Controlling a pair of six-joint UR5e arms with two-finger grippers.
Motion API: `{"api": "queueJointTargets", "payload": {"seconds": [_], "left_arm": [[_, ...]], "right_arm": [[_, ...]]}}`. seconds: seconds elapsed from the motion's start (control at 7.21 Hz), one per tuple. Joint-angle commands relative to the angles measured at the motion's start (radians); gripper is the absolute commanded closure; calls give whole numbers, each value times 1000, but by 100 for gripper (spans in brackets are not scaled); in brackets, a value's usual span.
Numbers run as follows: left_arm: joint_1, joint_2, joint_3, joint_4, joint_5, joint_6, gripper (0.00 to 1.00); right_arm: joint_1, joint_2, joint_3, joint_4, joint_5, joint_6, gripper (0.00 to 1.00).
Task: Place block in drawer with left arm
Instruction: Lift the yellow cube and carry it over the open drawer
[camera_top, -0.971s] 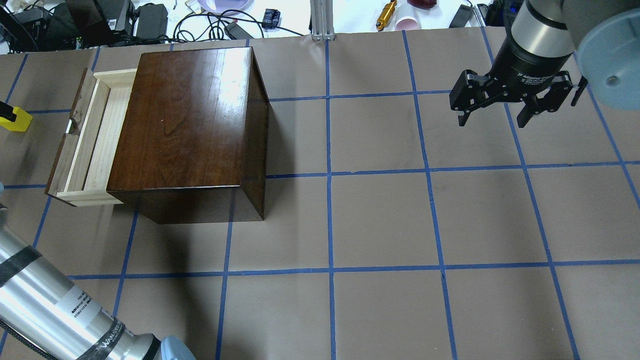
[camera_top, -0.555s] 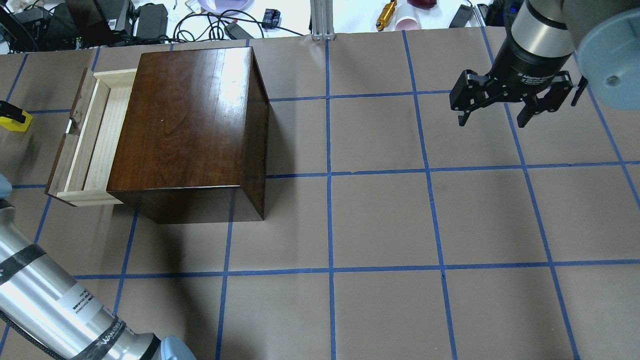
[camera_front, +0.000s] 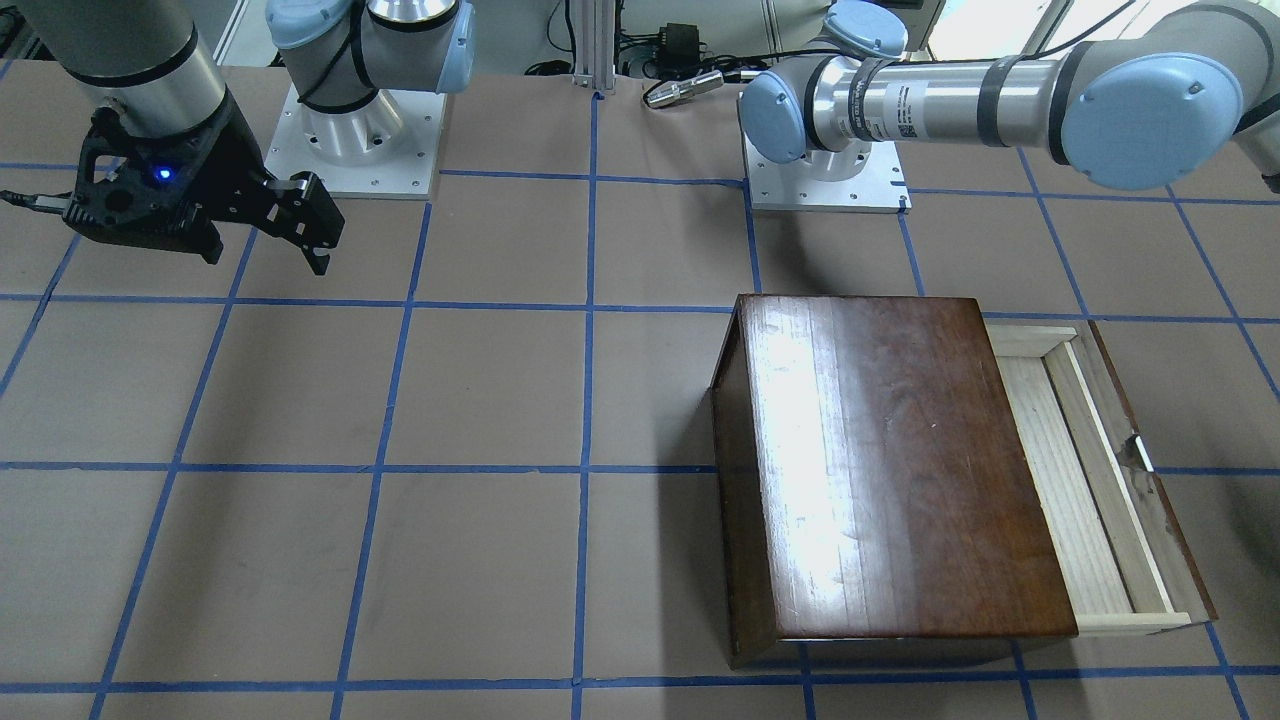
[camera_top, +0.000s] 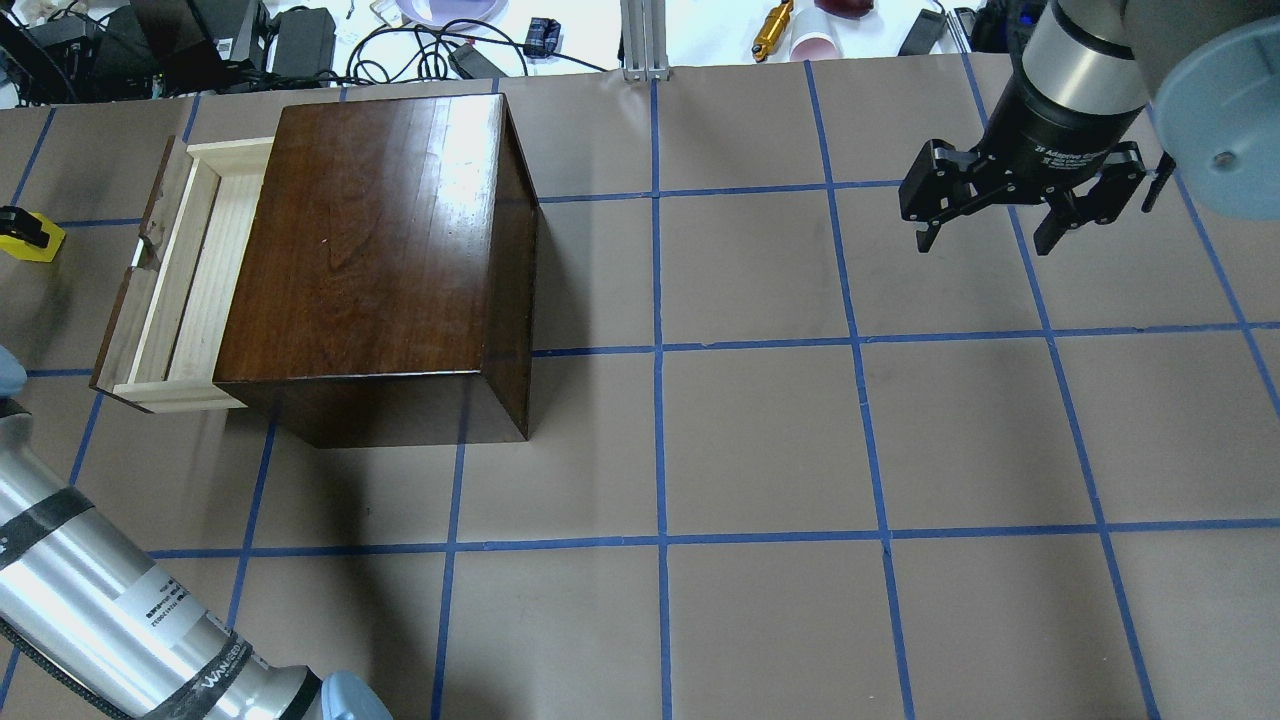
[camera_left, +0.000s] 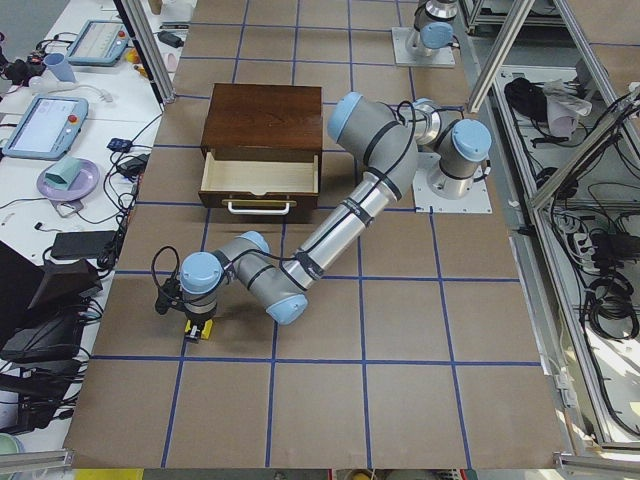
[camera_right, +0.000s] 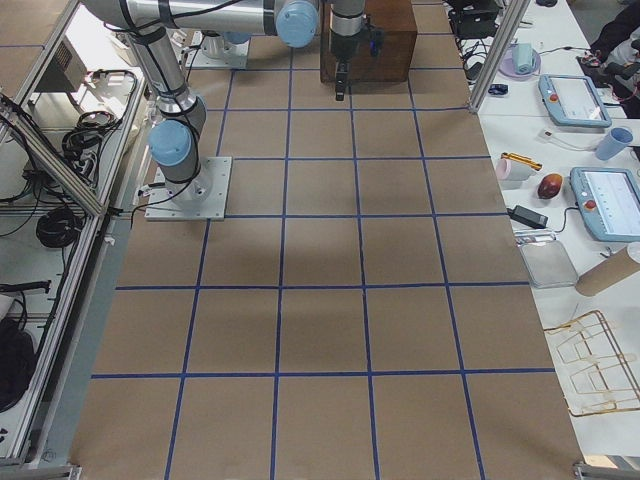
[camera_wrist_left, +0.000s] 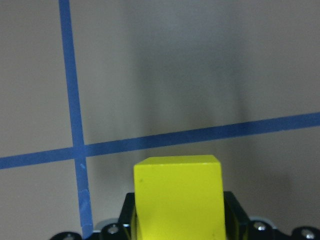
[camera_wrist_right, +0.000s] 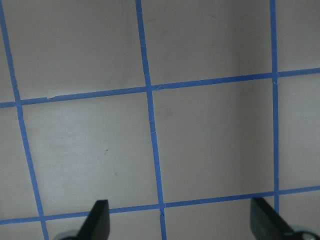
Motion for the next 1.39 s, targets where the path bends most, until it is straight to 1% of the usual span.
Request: {"api": "queueJointTargets", "payload": {"seconds": [0.0, 0.28, 0.55, 0.69, 1.11, 1.25], "left_arm": [[0, 31, -4, -15, 4, 28, 100], [-9, 116, -8, -161, 61, 22, 100], [-35, 206, -11, -313, 66, 2, 100], [-66, 266, -13, -390, 104, -34, 100], [-133, 401, -36, -588, 115, -259, 100], [-146, 442, -51, -596, 115, -292, 100]], "right_arm": [[0, 0, 1, 0, 0, 0, 0], [0, 0, 0, 0, 0, 0, 0], [0, 0, 0, 0, 0, 0, 0], [0, 0, 1, 0, 0, 0, 0], [0, 0, 0, 0, 0, 0, 0], [0, 0, 1, 0, 0, 0, 0]]}}
